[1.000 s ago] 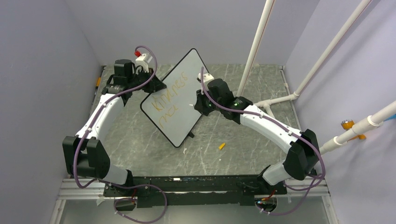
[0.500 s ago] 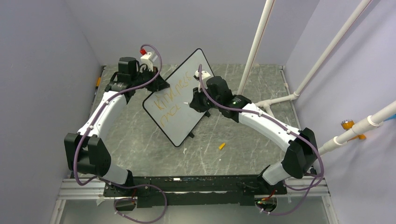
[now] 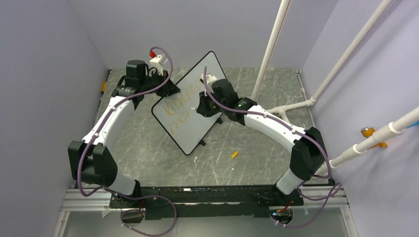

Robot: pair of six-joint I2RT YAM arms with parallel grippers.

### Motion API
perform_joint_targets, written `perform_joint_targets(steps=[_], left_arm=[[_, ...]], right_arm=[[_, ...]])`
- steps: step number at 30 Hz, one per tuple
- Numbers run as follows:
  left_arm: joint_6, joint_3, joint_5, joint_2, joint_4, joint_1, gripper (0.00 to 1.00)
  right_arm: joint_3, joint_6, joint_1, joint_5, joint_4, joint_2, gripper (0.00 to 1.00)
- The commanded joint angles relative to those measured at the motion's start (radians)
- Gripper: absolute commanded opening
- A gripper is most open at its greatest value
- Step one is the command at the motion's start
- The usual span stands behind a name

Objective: Write a sentence on the whiteboard

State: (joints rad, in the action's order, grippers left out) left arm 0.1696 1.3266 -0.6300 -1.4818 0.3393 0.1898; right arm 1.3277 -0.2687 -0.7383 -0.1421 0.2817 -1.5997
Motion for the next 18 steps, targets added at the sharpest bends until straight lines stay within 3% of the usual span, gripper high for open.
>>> perform_joint_targets(steps=[1,18], left_arm=[[-0.106,0.005,0.012,-0.007,0.036,0.033,0.00],[-0.110,0.005,0.018,-0.005,0.040,0.039,0.00]], right_arm=[[0.048,-0.017,-0.003,-0.021,-0.066,-0.020,0.00],[0.088,-0.011,0.000,0.184,0.001,-0.051,0.00]])
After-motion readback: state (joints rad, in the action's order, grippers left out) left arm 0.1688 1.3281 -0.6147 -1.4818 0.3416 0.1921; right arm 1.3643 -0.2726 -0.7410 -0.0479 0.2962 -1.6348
